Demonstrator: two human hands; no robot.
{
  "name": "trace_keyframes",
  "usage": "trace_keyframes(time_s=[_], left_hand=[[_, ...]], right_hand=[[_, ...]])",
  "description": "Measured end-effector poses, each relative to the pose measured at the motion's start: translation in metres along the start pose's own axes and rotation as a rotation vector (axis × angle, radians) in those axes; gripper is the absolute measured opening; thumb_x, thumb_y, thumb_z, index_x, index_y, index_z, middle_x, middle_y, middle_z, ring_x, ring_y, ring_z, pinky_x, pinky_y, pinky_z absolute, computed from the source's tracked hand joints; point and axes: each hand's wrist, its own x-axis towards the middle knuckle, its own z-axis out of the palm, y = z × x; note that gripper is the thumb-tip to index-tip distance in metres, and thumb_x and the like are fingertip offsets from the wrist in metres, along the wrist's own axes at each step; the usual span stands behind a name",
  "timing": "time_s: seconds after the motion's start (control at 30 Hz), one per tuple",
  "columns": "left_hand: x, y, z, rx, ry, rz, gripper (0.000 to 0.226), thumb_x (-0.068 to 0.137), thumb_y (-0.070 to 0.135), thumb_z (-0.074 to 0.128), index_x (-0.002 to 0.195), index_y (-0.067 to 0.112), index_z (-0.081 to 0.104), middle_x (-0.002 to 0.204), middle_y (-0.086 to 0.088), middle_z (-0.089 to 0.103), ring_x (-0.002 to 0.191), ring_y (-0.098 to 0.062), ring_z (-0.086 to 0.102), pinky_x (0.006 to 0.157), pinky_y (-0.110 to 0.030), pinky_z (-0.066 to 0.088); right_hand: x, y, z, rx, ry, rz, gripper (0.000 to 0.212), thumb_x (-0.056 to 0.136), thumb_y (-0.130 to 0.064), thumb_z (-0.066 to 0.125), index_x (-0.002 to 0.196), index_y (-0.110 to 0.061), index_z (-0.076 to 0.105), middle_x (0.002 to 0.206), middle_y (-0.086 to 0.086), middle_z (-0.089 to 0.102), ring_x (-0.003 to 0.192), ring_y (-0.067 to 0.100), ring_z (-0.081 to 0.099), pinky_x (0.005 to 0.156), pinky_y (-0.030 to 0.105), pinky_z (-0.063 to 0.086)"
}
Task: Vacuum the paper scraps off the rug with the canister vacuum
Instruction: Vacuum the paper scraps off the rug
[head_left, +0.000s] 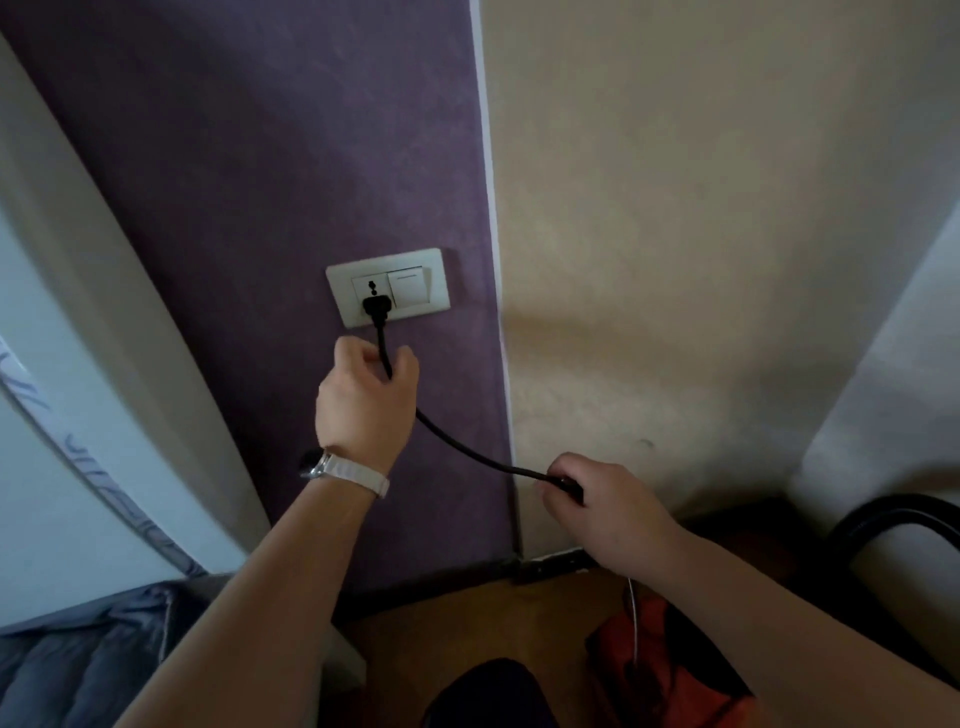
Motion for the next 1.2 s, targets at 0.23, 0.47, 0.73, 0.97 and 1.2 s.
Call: trace_keyframes(time_s=[0.23,0.47,0.73,0.97,1.2], left_hand=[[-0.080,-0.023,0.013,-0.041,-0.194,0.406,0.013,0.085,0.030,0.063,0.082,0.019,0.057,0.068,0.010,0.052,0.059,-0.005,0.050,0.052,-0.019,0.040],[-0.146,-0.010,0.081,0.011,-0.746,0.595,0.033,0.087,0.043,0.057,0.107,0.017,0.063,0.102,0.006,0.061,0.091,-0.011,0.059,0.074,-0.029,0.052],[-0.201,-0.011,0.155,-0.024,-1.167,0.705,0.046,0.088,0.048,0.053,0.124,0.020,0.057,0.133,0.004,0.052,0.120,-0.014,0.048,0.097,-0.024,0.038],[-0.274,0.019,0.193,-0.110,-1.372,0.993,0.049,0.087,0.039,0.064,0.129,0.016,0.057,0.133,0.000,0.057,0.125,-0.017,0.051,0.105,-0.033,0.042],[-0.350,0.080,0.188,-0.230,-1.492,1.285,0.054,0.089,0.037,0.064,0.136,0.014,0.052,0.139,-0.002,0.053,0.130,-0.018,0.046,0.109,-0.034,0.036]], right_hand=[[-0.024,0.033,-0.001,-0.016,-0.052,0.036,0.023,0.099,-0.038,0.056,0.114,-0.021,0.063,0.098,-0.012,0.063,0.089,0.007,0.061,0.076,0.028,0.053],[-0.075,0.091,-0.014,-0.273,-0.095,0.110,0.045,0.098,-0.050,0.051,0.137,-0.029,0.052,0.139,-0.012,0.048,0.132,0.010,0.042,0.106,0.028,0.040],[-0.157,0.150,-0.026,-0.347,-0.024,0.403,0.051,0.097,-0.054,0.048,0.141,-0.029,0.048,0.145,-0.011,0.044,0.133,0.013,0.043,0.104,0.027,0.040],[-0.270,0.152,-0.033,-0.368,0.166,0.776,0.046,0.094,-0.052,0.054,0.132,-0.026,0.057,0.133,-0.006,0.054,0.121,0.017,0.055,0.097,0.033,0.049],[-0.360,0.128,-0.028,-0.290,0.295,1.030,0.047,0.095,-0.051,0.054,0.135,-0.027,0.054,0.134,-0.009,0.052,0.116,0.013,0.055,0.092,0.034,0.051]])
